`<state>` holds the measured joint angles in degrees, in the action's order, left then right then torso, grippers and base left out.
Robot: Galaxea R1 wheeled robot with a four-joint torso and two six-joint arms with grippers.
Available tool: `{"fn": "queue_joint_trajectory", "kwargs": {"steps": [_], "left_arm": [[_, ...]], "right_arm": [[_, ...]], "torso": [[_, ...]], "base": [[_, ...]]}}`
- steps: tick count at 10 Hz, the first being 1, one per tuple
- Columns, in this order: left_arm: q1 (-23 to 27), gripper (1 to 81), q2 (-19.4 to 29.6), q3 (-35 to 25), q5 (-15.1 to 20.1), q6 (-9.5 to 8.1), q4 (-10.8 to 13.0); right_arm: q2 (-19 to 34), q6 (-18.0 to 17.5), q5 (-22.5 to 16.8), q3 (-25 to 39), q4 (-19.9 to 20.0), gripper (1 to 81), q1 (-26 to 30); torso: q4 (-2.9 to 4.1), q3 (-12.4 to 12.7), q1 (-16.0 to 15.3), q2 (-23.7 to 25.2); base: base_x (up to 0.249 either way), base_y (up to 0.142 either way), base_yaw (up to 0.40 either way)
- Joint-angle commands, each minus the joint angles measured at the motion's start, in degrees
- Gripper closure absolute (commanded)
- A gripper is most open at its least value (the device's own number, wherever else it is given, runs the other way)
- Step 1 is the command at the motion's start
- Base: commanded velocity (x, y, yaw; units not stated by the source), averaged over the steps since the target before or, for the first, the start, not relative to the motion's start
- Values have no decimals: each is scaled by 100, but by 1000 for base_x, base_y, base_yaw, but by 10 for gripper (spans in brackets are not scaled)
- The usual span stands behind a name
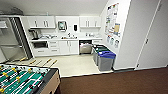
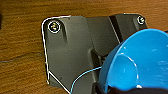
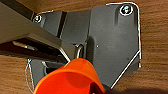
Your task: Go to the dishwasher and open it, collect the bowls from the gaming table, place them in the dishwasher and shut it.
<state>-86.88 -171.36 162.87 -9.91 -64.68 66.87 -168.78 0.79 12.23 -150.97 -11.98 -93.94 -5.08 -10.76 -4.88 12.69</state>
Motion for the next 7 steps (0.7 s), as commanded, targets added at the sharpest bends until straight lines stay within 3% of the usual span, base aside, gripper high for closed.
{"fn": "queue_joint_trajectory", "kwargs": {"steps": [1,7], "left_arm": [[238,811,49,44,191,8,-24],[237,811,49,44,191,8,-24]], "right_arm": [[26,35,-265,7,-76,811,169],[8,35,-291,-2,-84,811,195]], "torso": [[0,0,0,0],[0,0,0,0]], "base": [[220,0,0],[225,0,0]]}}
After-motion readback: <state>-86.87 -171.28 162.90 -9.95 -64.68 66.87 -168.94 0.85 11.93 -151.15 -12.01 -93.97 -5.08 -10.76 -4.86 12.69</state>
